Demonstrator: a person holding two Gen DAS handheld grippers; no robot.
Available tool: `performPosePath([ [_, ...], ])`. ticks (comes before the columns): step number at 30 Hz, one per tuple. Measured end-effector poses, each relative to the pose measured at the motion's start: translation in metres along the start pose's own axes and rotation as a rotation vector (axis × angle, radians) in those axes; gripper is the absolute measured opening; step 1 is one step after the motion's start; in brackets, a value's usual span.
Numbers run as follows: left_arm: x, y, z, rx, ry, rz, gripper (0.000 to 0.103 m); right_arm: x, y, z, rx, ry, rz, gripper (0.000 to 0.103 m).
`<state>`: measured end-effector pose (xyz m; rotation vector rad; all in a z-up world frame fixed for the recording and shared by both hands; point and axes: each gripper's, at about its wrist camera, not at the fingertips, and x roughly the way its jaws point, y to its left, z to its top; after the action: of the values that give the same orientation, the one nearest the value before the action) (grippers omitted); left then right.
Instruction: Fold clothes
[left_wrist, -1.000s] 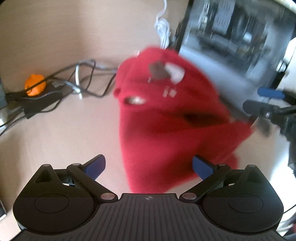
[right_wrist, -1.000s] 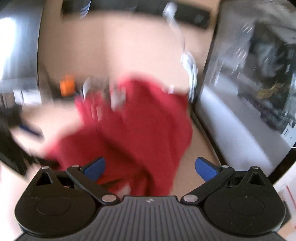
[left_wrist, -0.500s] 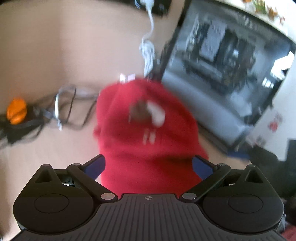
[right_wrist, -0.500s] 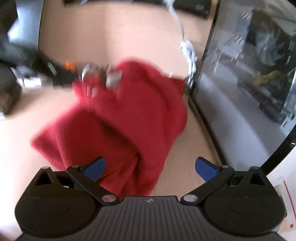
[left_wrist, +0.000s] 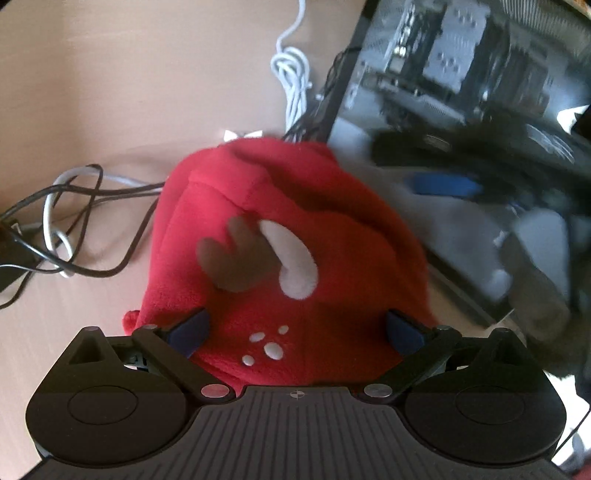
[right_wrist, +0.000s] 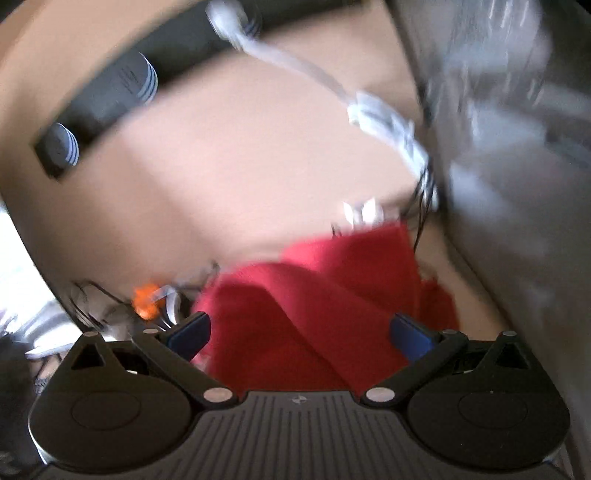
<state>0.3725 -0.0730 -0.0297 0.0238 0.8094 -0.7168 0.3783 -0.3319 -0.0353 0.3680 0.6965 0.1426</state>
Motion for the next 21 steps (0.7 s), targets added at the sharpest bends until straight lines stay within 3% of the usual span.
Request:
performPosePath([
  [4, 0.003, -0.001, -0.003, 0.007, -0.002, 0.019, 0.102, 0.023, 0.006, -0.013, -0.068, 0.025, -0.034, 0.103],
  [21, 0.007, -0.002, -0.007, 0.002, -0.006, 0.056, 0.103, 0.013, -0.003, 0.003, -0.048, 0.023, 0.029, 0.103],
])
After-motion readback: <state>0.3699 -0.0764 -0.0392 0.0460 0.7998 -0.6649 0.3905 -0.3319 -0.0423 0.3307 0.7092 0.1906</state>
